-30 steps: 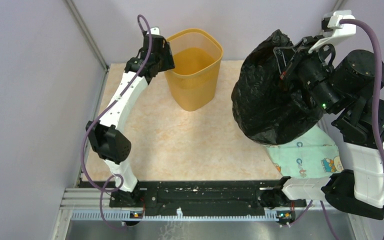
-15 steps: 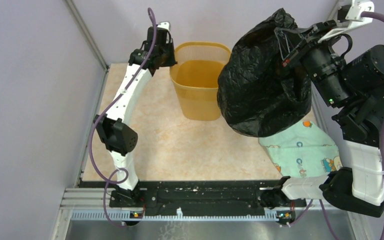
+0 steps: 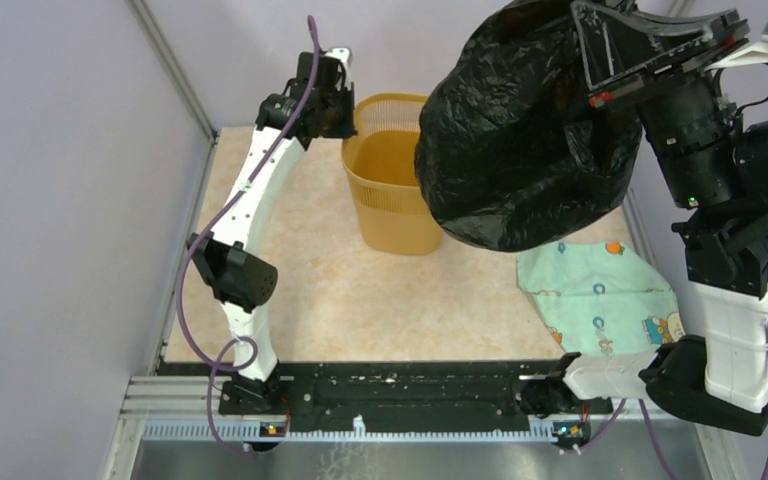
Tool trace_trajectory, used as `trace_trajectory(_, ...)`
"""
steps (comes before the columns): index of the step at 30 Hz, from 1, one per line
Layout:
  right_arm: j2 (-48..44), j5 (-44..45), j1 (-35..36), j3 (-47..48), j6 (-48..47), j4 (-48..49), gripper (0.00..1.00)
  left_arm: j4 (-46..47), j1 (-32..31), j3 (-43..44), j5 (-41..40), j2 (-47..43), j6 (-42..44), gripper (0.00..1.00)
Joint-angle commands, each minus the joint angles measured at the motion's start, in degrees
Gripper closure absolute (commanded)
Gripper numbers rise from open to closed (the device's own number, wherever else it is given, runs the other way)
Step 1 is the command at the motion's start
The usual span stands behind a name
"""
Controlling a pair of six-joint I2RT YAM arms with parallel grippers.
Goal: Put the trash bags into the trash bin
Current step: Move the trash bin to the center of the board, then place the trash bag in the trash bin.
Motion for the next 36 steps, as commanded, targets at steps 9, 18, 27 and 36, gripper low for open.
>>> trace_trajectory(9, 6.0, -2.4, 0.3, -1.4, 4.9, 20.9, 1.00, 4.0, -4.7, -14.5, 6.5, -15.8, -4.1, 1.00)
trace_trajectory(18, 10.4, -5.2, 0.3, -5.3, 6.2, 27.1, 1.00, 9.3, -5.8, -26.8, 5.5, -24.6, -6.6, 0.78)
trace_trajectory(27, 13.1, -3.8, 0.3, -7.2, 2.8, 30.7, 1.00, 10.6, -5.7, -28.0, 4.5, -27.7, -6.8, 0.50)
trace_trajectory(36, 8.0, 1.0, 0.2, -18.6, 4.4, 30.8, 1.00, 8.2, -5.7, -26.7, -2.4, -31.3, -4.1, 0.41)
